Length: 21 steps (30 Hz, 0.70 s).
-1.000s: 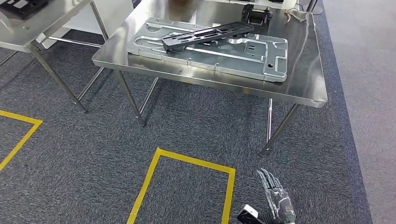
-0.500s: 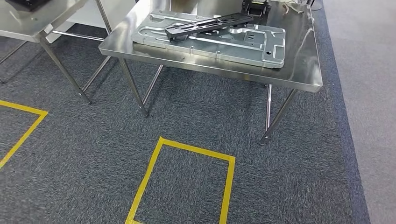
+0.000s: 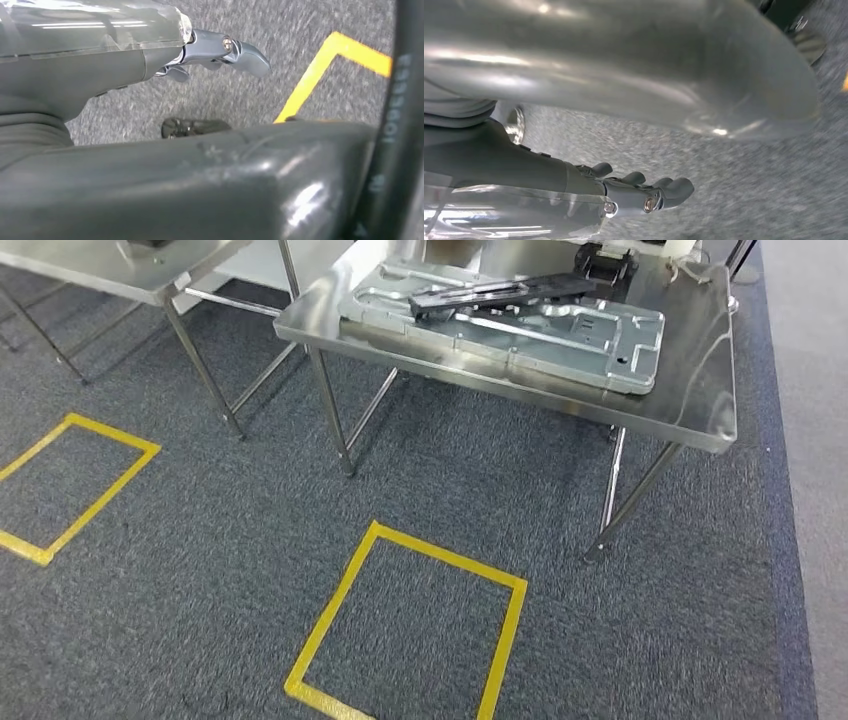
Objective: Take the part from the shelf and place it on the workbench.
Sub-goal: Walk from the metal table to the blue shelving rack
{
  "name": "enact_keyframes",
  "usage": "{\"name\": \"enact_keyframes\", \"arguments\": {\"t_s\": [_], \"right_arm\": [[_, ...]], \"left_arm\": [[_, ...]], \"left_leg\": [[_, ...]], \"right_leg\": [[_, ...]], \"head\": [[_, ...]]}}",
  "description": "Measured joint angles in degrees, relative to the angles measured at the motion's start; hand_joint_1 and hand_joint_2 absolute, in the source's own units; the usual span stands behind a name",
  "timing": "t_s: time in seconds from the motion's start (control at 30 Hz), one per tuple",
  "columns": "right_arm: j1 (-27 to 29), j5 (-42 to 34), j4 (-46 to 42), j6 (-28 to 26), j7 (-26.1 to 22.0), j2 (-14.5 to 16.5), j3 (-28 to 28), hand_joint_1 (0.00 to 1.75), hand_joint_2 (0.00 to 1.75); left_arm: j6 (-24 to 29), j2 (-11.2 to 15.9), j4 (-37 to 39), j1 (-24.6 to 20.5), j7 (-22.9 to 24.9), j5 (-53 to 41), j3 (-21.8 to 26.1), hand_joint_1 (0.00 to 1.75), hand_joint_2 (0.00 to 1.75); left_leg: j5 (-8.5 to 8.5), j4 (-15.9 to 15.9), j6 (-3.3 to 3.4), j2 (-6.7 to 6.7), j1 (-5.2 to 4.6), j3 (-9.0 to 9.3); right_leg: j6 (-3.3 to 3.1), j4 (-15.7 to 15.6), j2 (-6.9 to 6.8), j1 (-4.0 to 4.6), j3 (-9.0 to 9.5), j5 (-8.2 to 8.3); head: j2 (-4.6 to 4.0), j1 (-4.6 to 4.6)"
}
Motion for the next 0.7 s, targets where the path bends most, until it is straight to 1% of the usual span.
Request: {"name": "enact_keyframes", "arguments": {"t_s": [0.03, 0.07, 0.1, 0.13, 0.17, 0.2, 0.23, 0.27, 0.3, 0.33, 0.37, 0.4, 0.43, 0.47, 0.5, 0.53, 0.57, 0.6, 0.63, 0.67, 0.7], "right_arm": [[-0.3, 0.3, 0.5, 0.5, -0.4, -0.1, -0.1, 0.0, 0.0], [-0.6, 0.6, 0.8, 0.8, -0.7, -0.2, -0.2, 0.0, 0.0], [-0.8, 1.0, 1.2, 1.0, -0.9, -0.3, -0.2, 0.0, 0.0], [-1.0, 1.5, 1.5, 1.2, -1.1, -0.5, -0.2, 0.0, 0.0], [-1.0, 2.0, 1.8, 1.3, -1.2, -0.6, -0.2, 0.0, 0.0], [-1.0, 2.6, 2.1, 1.4, -1.3, -0.7, -0.2, 0.0, 0.0], [-1.0, 3.2, 2.4, 1.4, -1.4, -0.8, -0.2, 0.0, 0.0], [-1.0, 3.8, 2.7, 1.4, -1.4, -0.9, 0.0, 0.0, 0.0], [-1.0, 4.3, 2.9, 1.5, -1.4, -0.9, 0.1, 0.0, 0.0], [-1.1, 4.7, 3.1, 1.6, -1.4, -0.9, 0.3, 0.0, 0.0], [-1.1, 5.0, 3.3, 1.8, -1.4, -0.9, 0.4, 0.0, 0.0], [-1.1, 5.2, 3.5, 2.0, -1.4, -0.9, 0.6, 0.0, 0.0], [-1.1, 5.4, 3.8, 2.3, -1.4, -0.9, 0.8, 0.0, 0.0], [-1.2, 5.7, 4.0, 2.6, -1.3, -0.9, 1.0, 0.0, 0.0], [-1.3, 5.9, 4.2, 3.0, -1.2, -0.9, 1.2, 0.0, 0.0], [-1.4, 6.2, 4.4, 3.4, -1.0, -0.9, 1.4, 0.0, 0.0], [-1.5, 6.4, 4.5, 3.7, -0.7, -0.9, 1.6, 0.0, 0.0], [-1.5, 6.6, 4.7, 3.9, -0.4, -0.9, 1.7, 0.0, 0.0], [-1.5, 6.7, 4.8, 4.0, -0.1, -0.9, 1.9, 0.0, 0.0], [-1.5, 6.9, 4.9, 4.2, 0.2, -0.9, 2.0, 0.0, 0.0], [-1.5, 7.0, 5.1, 4.4, 0.5, -0.9, 2.1, 0.0, 0.0]], "left_arm": [[0.1, 0.0, 0.0, 0.1, 0.0, -0.1, 0.0, 0.0, 0.0], [0.1, -0.2, 0.0, 0.1, 0.0, -0.2, -0.1, 0.0, 0.0], [0.2, -0.3, 0.0, 0.2, -0.1, -0.2, -0.1, 0.0, 0.0], [0.2, -0.5, 0.0, 0.1, -0.1, -0.2, -0.2, 0.0, 0.0], [0.2, -0.6, 0.0, 0.0, -0.2, -0.1, -0.2, 0.0, 0.0], [0.2, -0.6, 0.0, 0.0, -0.2, 0.1, -0.2, 0.0, 0.0], [0.2, -0.6, 0.0, -0.1, -0.2, 0.3, -0.2, 0.0, 0.0], [0.1, -0.6, 0.0, 0.0, -0.2, 0.6, -0.2, 0.0, 0.0], [0.0, -0.6, 0.0, 0.1, -0.2, 0.8, -0.1, 0.0, 0.0], [-0.1, -0.5, -0.1, 0.2, 0.0, 0.9, -0.1, 0.0, 0.0], [-0.2, -0.5, -0.1, 0.3, 0.1, 1.0, -0.1, 0.0, 0.0], [-0.3, -0.5, -0.1, 0.3, 0.3, 1.1, 0.0, 0.0, 0.0], [-0.4, -0.5, -0.1, 0.2, 0.4, 1.1, 0.0, 0.0, 0.0], [-0.4, -0.5, -0.2, 0.2, 0.6, 1.2, 0.1, 0.0, 0.0], [-0.4, -0.4, -0.3, 0.2, 0.9, 1.3, 0.1, 0.0, 0.0], [-0.5, -0.4, -0.4, 0.3, 1.1, 1.5, 0.2, 0.0, 0.0], [-0.5, -0.3, -0.4, 0.4, 1.3, 1.6, 0.3, 0.0, 0.0], [-0.5, -0.2, -0.4, 0.5, 1.4, 1.7, 0.4, 0.0, 0.0], [-0.5, -0.1, -0.4, 0.5, 1.4, 1.8, 0.6, 0.0, 0.0], [-0.5, 0.0, -0.4, 0.5, 1.5, 1.9, 0.7, 0.0, 0.0], [-0.5, 0.0, -0.4, 0.5, 1.5, 2.0, 0.8, 0.0, 0.0]], "left_leg": [[0.22, -0.2, 0.39, -0.43, -0.01, -0.25], [0.45, -0.7, 0.68, -0.92, 0.14, -0.23], [0.79, -1.1, 0.98, -1.44, 0.35, -0.26], [1.19, -1.6, 1.33, -1.97, 0.56, -0.32], [1.49, -1.8, 1.57, -2.47, 0.7, -0.42], [1.68, -1.8, 1.76, -3.03, 0.72, -0.7], [1.83, -1.7, 1.84, -3.62, 0.71, -0.99], [1.93, -1.5, 1.79, -4.26, 0.71, -1.23], [2.01, -1.3, 1.71, -4.96, 0.73, -1.44], [2.05, -1.1, 1.58, -5.68, 0.77, -1.62], [2.04, -0.7, 1.41, -6.37, 0.8, -1.81], [2.02, -0.3, 1.16, -7.01, 0.78, -2.09], [1.99, 0.1, 0.83, -7.61, 0.73, -2.45], [2.05, 0.5, 0.44, -8.11, 0.7, -2.85], [2.18, 0.6, 0.03, -8.55, 0.71, -3.19], [2.39, 0.6, -0.38, -9.02, 0.83, -3.41], [2.56, 0.6, -0.75, -9.31, 0.99, -3.62], [2.31, 1.0, -1.07, -8.93, 1.06, -3.94], [1.45, 2.3, -1.35, -8.08, 1.08, -4.61], [-0.09, 4.7, -1.57, -6.89, 1.08, -5.74], [-2.09, 7.9, -1.76, -5.58, 1.07, -7.16]], "right_leg": [[0.31, -0.1, -0.5, 0.06, 0.1, 0.05], [0.63, 0.1, -0.4, 0.06, 0.15, -0.11], [0.95, 0.8, 0.42, 0.03, -0.14, -0.77], [1.24, 2.5, 1.66, -0.06, -0.92, -2.06], [1.47, 5.4, 3.2, -0.28, -2.29, -3.86], [1.62, 9.1, 4.3, -0.45, -4.12, -5.83], [1.77, 12.6, 4.81, -0.63, -5.91, -7.28], [1.9, 14.9, 5.02, -0.8, -7.12, -7.74], [2.01, 15.3, 5.12, -0.96, -7.41, -7.02], [2.1, 13.5, 5.3, -1.15, -6.66, -5.26], [2.15, 10.1, 5.88, -1.37, -5.1, -2.98], [2.15, 6.6, 7.05, -1.57, -3.53, -1.36], [2.03, 3.9, 8.02, -1.67, -2.44, -0.31], [1.84, 2.4, 8.74, -1.66, -1.94, 0.1], [1.57, 2.0, 8.93, -1.54, -1.97, 0.0], [1.24, 2.0, 8.39, -1.32, -2.1, 0.17], [0.83, 1.8, 7.84, -1.34, -2.1, 0.4], [0.42, 1.6, 7.21, -1.36, -2.06, 0.64], [0.06, 1.4, 6.54, -1.4, -2.07, 0.88], [-0.27, 1.3, 5.82, -1.47, -2.12, 1.1], [-0.42, 1.2, 5.08, -1.32, -2.27, 1.18]], "head": [[0.0, 0.01], [0.0, 0.01], [0.0, 0.01], [0.0, 0.01], [0.0, 0.01], [0.0, 0.01], [0.0, 0.01], [0.0, 0.01], [0.0, 0.01], [0.0, 0.01], [0.0, 0.01], [0.0, 0.01], [0.0, 0.01], [0.0, 0.01], [0.0, 0.0], [0.0, 0.0], [0.0, 0.01], [0.0, 0.0], [0.0, 0.01], [0.0, 0.0], [0.0, -0.01]]}}
